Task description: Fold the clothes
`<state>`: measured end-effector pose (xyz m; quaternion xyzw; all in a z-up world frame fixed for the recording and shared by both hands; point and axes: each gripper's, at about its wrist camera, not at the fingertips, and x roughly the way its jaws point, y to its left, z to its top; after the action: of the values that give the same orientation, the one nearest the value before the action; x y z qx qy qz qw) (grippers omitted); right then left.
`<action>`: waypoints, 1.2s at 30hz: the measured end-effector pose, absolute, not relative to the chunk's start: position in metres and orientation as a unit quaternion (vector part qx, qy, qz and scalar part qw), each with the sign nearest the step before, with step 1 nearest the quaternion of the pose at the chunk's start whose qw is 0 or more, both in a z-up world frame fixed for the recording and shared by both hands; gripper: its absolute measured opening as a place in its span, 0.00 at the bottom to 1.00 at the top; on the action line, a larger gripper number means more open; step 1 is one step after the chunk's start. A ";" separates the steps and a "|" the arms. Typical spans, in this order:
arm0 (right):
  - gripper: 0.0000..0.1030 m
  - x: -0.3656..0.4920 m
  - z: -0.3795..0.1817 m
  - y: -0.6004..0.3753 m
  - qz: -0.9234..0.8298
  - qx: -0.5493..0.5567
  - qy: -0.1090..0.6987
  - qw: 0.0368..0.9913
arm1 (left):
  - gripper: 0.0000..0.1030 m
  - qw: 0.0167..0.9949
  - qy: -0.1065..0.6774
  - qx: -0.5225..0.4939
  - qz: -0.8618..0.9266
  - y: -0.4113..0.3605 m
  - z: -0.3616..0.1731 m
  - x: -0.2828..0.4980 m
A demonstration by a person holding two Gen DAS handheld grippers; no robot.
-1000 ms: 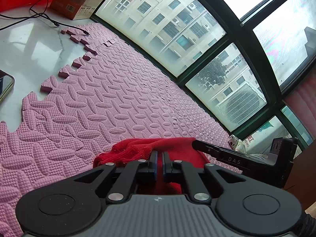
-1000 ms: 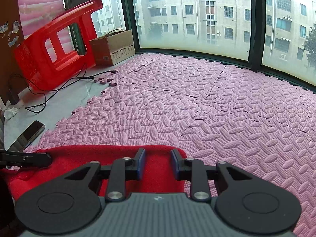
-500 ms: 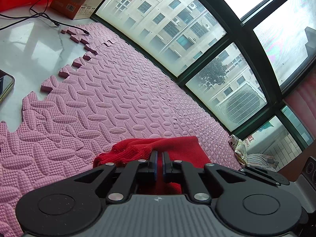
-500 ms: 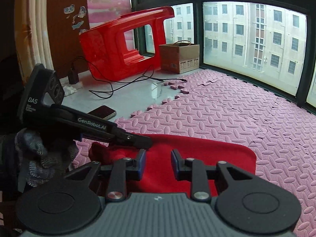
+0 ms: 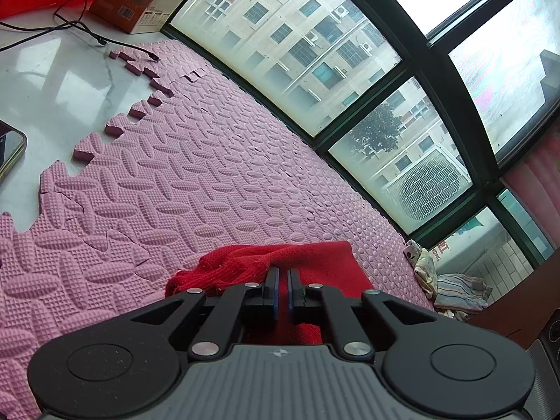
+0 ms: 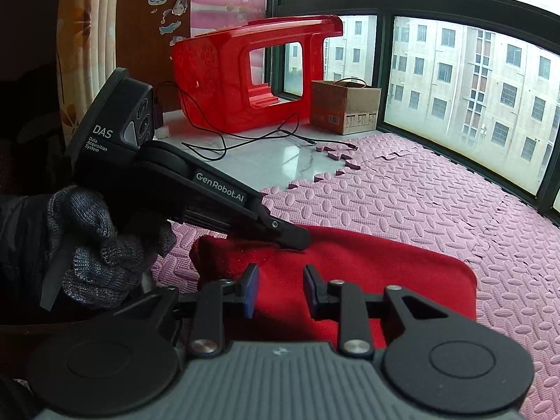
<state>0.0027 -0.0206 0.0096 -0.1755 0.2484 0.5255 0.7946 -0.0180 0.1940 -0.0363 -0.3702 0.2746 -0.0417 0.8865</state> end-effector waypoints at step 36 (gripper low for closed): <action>0.26 -0.024 -0.021 -0.001 0.527 -0.260 0.175 0.790 | 0.11 0.890 0.271 -0.366 -0.028 0.187 -0.025 -0.028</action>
<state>-0.0237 -0.0006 -0.0205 -0.2596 0.1748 0.5271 0.7901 -0.0278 0.1874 -0.0252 -0.3664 0.2713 -0.0284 0.8895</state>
